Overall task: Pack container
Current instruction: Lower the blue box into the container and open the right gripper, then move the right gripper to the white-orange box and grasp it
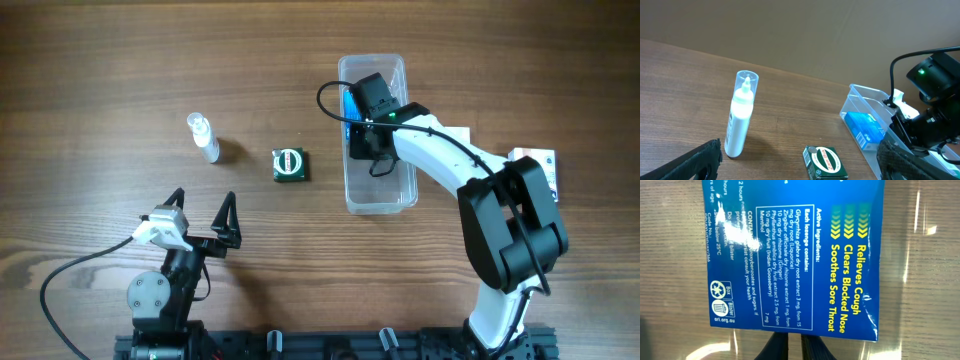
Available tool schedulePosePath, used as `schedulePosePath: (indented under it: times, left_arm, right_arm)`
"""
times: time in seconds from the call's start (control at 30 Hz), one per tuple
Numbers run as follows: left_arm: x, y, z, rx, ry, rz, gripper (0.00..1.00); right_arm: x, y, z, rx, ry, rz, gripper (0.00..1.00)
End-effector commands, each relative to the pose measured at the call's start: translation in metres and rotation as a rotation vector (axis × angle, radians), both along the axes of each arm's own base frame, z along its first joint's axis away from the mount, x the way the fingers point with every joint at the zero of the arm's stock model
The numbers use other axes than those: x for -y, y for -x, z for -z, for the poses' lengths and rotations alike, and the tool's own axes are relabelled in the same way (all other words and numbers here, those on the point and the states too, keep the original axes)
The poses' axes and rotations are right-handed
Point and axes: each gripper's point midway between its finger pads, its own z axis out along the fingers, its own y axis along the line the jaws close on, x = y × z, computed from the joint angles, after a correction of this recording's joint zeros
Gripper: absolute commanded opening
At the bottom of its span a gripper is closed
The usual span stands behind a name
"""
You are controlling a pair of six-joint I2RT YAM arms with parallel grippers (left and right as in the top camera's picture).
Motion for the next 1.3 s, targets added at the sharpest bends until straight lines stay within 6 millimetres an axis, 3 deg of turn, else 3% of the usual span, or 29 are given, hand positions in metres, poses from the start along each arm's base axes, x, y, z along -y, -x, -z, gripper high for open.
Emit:
schedulePosePath:
  times: [0.0,0.2,0.27,0.3,0.33,0.43,0.53,0.63,0.7,0.87,0.93,1.0,1.27]
  left_arm:
    - [0.0,0.0,0.001,0.002,-0.011,0.004,1.0]
    - [0.0,0.0,0.001,0.002,-0.011,0.004,1.0]
    - [0.0,0.0,0.001,0.002,-0.011,0.004,1.0]
    - [0.0,0.0,0.001,0.002,-0.011,0.004,1.0]
    - [0.0,0.0,0.001,0.002,-0.011,0.004,1.0]
    - [0.0,0.0,0.001,0.002,-0.011,0.004,1.0]
    - [0.0,0.0,0.001,0.002,-0.011,0.004,1.0]
    - [0.0,0.0,0.001,0.002,-0.011,0.004,1.0]
    - [0.0,0.0,0.001,0.002,-0.011,0.004,1.0]
    - [0.0,0.0,0.001,0.002,-0.011,0.004,1.0]
    - [0.0,0.0,0.001,0.002,-0.011,0.004,1.0]
    - [0.0,0.0,0.001,0.002,-0.011,0.004,1.0]
    - [0.0,0.0,0.001,0.002,-0.011,0.004,1.0]
  right_arm:
    - [0.001,-0.008,-0.005,0.017,0.023,0.007,0.11]
    - [-0.004,-0.02,-0.07,0.111,-0.001,-0.031,0.15]
    - [-0.003,-0.019,-0.109,0.161,-0.023,-0.031,0.18]
    - [0.001,-0.014,-0.142,0.194,-0.024,-0.054,0.25]
    - [0.018,-0.007,-0.173,0.233,0.015,-0.036,0.35]
    - [0.074,0.008,-0.216,0.308,0.143,0.075,0.53]
    - [0.125,0.025,-0.24,0.314,0.187,0.126,0.72]
    - [0.167,0.034,-0.236,0.252,0.22,0.209,0.88]
    - [0.204,0.047,-0.218,0.148,0.289,0.201,0.99]
    - [0.252,0.059,-0.187,0.002,0.31,0.133,0.99]
    - [0.267,0.06,-0.18,-0.019,0.312,0.158,1.0]
    - [0.275,0.048,-0.169,0.005,0.247,0.181,1.0]
    - [0.304,0.051,-0.097,-0.182,0.138,0.195,1.0]
